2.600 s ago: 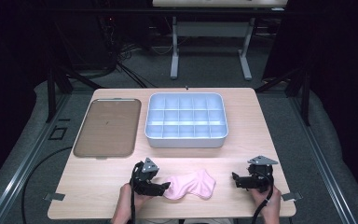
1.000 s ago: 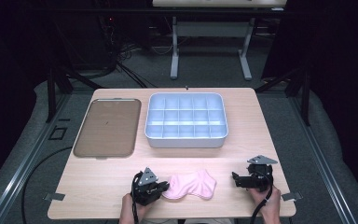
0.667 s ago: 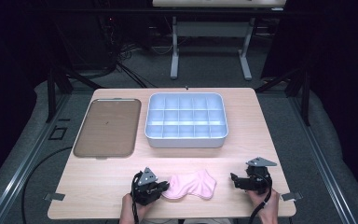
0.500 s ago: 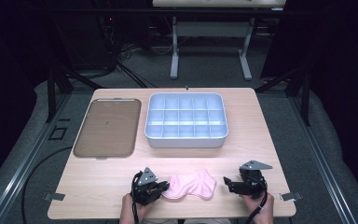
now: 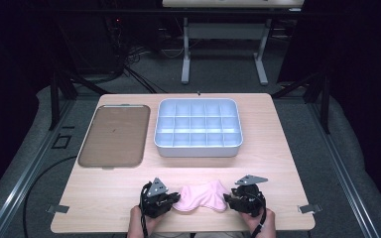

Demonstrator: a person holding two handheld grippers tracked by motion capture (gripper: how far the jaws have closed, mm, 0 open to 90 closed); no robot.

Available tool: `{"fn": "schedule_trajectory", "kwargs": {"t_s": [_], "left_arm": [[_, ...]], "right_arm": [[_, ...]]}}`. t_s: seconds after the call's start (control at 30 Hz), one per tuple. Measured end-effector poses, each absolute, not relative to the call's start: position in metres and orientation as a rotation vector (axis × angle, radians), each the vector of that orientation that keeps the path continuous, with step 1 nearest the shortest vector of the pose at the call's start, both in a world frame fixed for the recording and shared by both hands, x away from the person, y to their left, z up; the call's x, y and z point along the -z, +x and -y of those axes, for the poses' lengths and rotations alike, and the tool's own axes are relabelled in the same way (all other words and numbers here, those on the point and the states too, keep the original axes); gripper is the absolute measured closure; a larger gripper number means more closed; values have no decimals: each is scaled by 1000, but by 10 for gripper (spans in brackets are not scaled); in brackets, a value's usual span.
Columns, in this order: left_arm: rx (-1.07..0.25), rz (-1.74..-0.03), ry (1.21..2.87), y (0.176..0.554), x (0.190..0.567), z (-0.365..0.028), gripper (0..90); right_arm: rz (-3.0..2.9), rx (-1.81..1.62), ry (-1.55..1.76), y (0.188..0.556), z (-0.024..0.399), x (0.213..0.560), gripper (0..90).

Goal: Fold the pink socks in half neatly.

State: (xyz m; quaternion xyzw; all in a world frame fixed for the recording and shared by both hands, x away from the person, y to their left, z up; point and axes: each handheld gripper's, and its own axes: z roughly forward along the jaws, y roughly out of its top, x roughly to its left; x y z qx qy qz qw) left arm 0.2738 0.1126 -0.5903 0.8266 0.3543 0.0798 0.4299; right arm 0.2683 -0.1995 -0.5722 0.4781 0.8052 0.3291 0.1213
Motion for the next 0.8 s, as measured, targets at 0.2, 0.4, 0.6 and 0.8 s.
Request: {"fn": "schedule_trajectory", "kwargs": {"t_s": [0.2, 0.4, 0.6, 0.8], "left_arm": [[-229, -871, 2075, 272, 590, -112, 843], [-220, -873, 2072, 273, 590, -112, 843], [-219, -875, 2071, 273, 590, -112, 843], [-230, -874, 2075, 272, 590, -111, 843]], "right_arm": [[-2356, -910, 1335, 264, 192, 572, 687], [-2389, -915, 1336, 267, 191, 571, 760], [-2377, -949, 1350, 266, 192, 573, 816], [-2391, -940, 1355, 266, 190, 571, 836]]}}
